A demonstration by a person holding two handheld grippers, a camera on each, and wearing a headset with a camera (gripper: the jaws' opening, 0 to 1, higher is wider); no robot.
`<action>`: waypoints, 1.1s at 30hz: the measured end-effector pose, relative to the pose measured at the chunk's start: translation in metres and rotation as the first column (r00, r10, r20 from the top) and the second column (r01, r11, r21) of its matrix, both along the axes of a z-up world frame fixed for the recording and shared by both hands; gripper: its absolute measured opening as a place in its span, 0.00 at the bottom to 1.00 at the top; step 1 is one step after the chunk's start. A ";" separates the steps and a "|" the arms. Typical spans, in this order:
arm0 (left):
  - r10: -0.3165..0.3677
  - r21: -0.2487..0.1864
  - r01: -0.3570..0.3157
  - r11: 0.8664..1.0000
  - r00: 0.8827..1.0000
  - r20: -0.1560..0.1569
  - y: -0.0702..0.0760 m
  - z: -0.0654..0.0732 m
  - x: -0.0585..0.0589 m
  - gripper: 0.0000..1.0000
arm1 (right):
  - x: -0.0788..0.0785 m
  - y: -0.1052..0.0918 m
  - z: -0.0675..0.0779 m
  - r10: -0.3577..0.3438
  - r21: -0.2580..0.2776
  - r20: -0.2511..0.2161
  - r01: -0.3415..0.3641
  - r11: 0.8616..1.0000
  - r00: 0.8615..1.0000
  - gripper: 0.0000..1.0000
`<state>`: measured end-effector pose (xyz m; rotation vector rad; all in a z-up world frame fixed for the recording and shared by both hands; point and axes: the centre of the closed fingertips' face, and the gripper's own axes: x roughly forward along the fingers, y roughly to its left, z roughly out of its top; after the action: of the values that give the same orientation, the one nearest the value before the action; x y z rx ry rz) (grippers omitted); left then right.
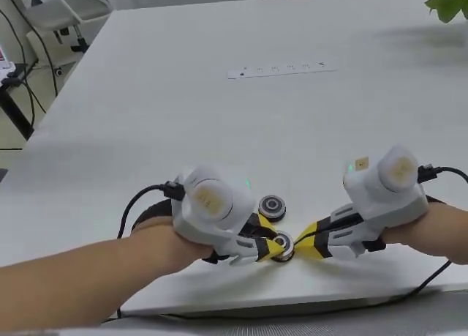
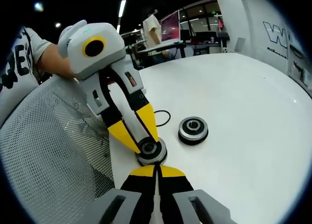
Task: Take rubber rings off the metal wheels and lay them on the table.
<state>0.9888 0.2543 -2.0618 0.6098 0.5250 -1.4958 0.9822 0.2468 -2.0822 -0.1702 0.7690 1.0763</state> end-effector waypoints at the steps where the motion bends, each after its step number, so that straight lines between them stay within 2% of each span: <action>1: 0.001 0.000 -0.001 1.000 1.000 -0.001 0.000 0.000 0.000 0.07 | 0.000 0.000 0.000 0.001 -0.004 0.002 -0.001 1.000 1.000 0.00; 7: 0.006 0.001 -0.006 1.000 1.000 -0.002 0.001 0.000 -0.001 0.07 | 0.001 -0.002 0.000 -0.028 0.010 -0.035 0.029 1.000 0.999 0.00; 14: 0.011 0.001 -0.011 1.000 1.000 -0.004 0.001 0.001 -0.001 0.07 | 0.001 -0.003 0.002 -0.044 0.018 -0.051 0.045 0.999 0.998 0.00; 21: 0.011 0.000 -0.011 1.000 1.000 -0.003 0.001 0.001 -0.001 0.07 | 0.006 -0.007 0.007 -0.087 0.052 -0.075 0.091 0.995 0.993 0.00; 33: 0.012 0.003 -0.012 1.000 1.000 0.000 0.000 0.001 -0.001 0.07 | 0.005 -0.002 0.014 -0.097 0.079 -0.069 0.102 0.992 0.993 0.00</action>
<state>0.9876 0.2547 -2.0612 0.6081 0.5306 -1.4840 0.9876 0.2447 -2.0679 -0.0263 0.7816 1.0211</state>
